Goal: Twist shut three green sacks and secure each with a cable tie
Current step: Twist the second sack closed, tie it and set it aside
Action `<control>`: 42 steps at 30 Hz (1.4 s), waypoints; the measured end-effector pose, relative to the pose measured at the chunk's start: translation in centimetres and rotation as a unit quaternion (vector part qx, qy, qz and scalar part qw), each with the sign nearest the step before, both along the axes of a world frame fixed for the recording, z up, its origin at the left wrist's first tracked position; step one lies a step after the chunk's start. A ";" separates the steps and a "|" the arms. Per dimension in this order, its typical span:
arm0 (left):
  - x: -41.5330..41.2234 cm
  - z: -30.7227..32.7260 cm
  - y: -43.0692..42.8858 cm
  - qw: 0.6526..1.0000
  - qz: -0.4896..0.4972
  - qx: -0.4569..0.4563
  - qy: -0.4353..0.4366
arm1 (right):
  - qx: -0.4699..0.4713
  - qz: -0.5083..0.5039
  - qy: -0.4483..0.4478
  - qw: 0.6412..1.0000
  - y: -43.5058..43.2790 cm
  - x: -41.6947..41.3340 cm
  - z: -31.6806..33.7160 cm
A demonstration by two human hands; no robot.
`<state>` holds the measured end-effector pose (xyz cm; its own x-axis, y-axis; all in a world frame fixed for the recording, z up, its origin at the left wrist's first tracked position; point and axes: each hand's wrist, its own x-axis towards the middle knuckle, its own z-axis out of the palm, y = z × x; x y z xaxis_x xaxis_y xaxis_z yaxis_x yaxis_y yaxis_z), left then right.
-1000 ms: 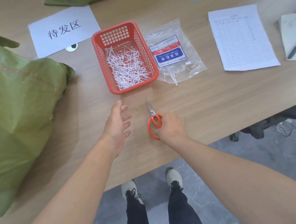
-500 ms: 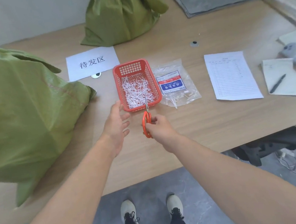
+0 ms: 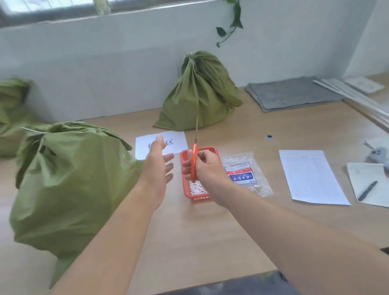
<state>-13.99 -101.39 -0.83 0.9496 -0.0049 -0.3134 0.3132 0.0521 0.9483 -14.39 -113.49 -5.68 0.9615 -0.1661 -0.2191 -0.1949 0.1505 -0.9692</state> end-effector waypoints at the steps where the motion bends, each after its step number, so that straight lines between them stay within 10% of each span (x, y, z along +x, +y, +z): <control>1: -0.2 1.0 0.3 1.000 0.007 -0.004 -0.011 | 0.003 0.005 -0.015 1.000 0.4 0.0 1.1; 15: -2.3 9.3 9.5 0.987 0.098 -0.021 -0.127 | -0.030 0.062 -0.119 0.991 8.9 0.1 11.5; 42: 10.5 6.1 40.7 0.994 0.098 -0.023 -0.049 | 0.007 0.023 -0.079 0.997 39.8 11.4 9.5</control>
